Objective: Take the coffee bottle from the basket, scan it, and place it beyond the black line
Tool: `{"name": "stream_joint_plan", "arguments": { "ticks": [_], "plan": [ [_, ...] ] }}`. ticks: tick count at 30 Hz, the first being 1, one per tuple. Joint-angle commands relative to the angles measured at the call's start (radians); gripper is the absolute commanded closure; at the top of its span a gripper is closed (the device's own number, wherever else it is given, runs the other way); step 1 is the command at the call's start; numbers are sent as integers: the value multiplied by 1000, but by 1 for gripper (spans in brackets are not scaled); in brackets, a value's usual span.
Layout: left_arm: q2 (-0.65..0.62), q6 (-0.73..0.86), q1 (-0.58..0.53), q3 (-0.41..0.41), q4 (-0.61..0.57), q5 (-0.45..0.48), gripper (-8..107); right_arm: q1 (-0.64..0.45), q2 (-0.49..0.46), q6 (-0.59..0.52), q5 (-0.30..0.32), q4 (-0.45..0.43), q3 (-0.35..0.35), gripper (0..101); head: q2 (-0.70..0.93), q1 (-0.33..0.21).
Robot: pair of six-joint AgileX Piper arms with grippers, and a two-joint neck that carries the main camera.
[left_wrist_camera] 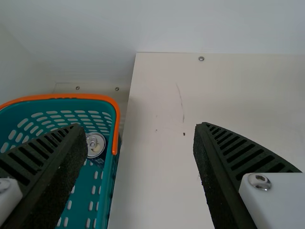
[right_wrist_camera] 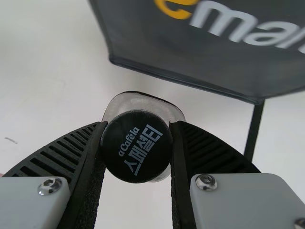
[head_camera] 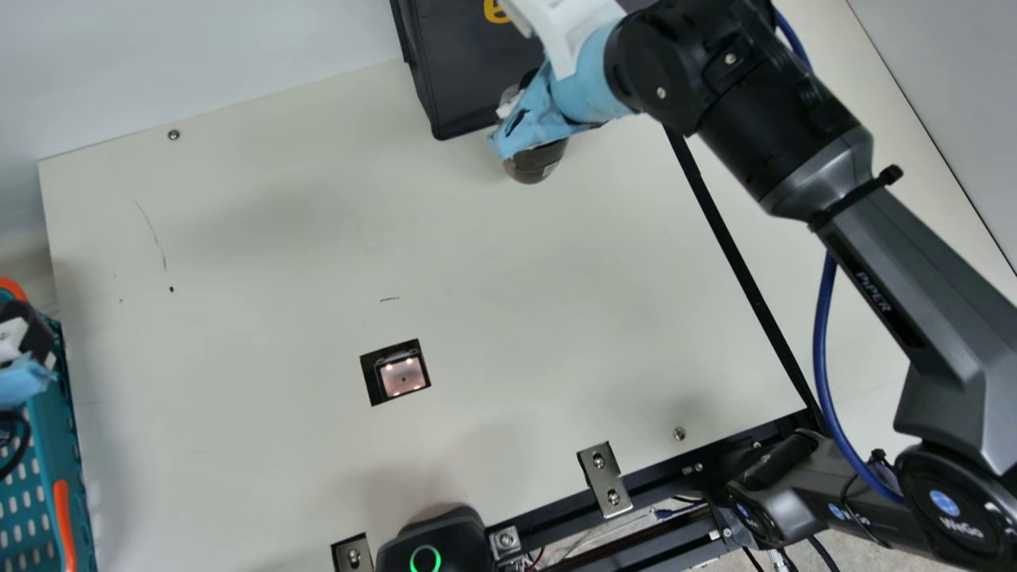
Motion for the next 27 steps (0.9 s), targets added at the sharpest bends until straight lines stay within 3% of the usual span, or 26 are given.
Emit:
{"name": "stream_joint_plan", "arguments": {
  "ticks": [1,27],
  "plan": [
    [0,0,0,0,0,0,9,-36,-1,-5,1,4,0,101,-2,-26],
    [0,0,0,0,0,0,9,-386,19,-138,17,64,-36,101,-2,-26]
  ]
}}
